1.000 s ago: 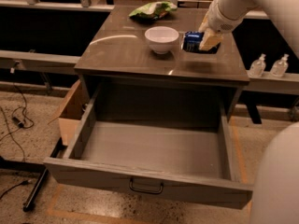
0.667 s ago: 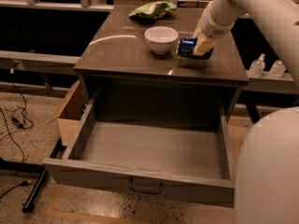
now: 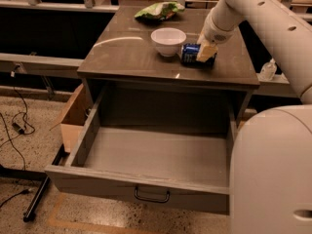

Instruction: Pick pepsi can from top drawer and place on counter

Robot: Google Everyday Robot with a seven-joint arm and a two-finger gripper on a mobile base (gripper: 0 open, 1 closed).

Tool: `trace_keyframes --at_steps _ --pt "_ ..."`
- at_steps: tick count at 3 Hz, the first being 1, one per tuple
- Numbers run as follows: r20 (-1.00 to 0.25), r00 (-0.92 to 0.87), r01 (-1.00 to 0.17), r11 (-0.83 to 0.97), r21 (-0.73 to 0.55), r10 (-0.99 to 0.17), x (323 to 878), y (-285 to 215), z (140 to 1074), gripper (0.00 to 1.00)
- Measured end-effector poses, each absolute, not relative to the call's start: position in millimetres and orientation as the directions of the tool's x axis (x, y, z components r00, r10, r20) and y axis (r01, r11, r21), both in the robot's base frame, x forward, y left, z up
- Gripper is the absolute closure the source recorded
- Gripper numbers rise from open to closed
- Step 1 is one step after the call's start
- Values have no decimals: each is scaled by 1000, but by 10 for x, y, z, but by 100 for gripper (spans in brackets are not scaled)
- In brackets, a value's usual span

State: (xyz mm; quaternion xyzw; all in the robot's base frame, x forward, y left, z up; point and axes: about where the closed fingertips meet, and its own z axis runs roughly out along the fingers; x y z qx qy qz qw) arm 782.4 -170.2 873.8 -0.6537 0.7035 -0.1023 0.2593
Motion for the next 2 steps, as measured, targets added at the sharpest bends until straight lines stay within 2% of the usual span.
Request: trace_keyframes --at_steps 1,2 --pt "-233 -25 -872 135 -470 -972 7836 -1705 8695 29" --pt "-235 -44 -880 149 -451 -971 7834 -1718 8652 6"
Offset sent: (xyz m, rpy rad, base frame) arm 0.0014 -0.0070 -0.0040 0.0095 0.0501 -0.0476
